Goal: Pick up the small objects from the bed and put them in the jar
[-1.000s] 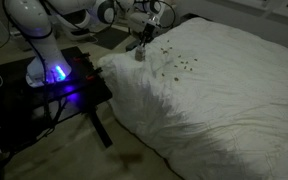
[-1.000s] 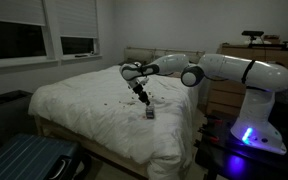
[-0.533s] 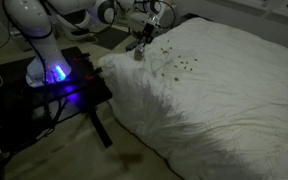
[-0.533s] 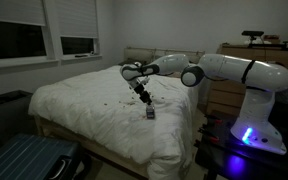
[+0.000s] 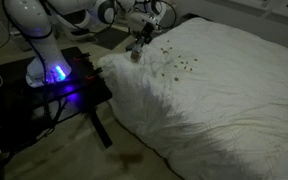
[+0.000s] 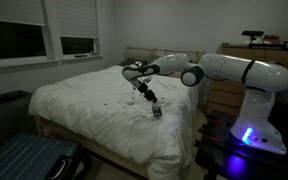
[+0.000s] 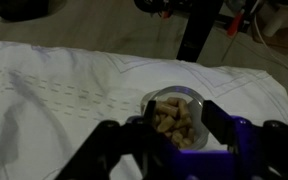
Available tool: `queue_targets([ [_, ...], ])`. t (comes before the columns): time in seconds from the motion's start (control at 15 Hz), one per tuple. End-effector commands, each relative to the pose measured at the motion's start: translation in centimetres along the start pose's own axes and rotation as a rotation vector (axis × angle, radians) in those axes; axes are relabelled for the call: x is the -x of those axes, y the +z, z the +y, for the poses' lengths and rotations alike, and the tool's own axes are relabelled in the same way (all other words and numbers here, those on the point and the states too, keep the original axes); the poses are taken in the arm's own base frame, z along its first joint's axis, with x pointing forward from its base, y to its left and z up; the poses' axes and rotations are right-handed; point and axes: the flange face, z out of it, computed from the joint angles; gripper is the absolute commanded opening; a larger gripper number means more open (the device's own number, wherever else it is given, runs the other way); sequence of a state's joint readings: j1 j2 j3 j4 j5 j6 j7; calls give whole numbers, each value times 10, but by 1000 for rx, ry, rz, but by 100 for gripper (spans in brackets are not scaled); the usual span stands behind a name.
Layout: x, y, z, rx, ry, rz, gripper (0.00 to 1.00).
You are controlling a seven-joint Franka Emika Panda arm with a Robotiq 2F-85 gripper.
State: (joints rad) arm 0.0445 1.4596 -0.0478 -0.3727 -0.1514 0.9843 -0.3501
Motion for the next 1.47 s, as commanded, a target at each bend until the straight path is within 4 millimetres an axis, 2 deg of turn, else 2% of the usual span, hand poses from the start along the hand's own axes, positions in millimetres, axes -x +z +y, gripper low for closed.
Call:
queue_targets([
  [0.0,8,-8,8,4,1,19,80],
  [0.87,-18,-31,25,43,100,300,80],
  [0.93,-19,-32,25,44,101,307,38],
  [1.0,-19,-33,25,48,100,313,28],
  [1.2,-19,-36,26,51,102,327,5],
  [1.27,-20,-36,26,51,105,328,0],
  [1.4,-18,-37,26,50,109,330,0],
])
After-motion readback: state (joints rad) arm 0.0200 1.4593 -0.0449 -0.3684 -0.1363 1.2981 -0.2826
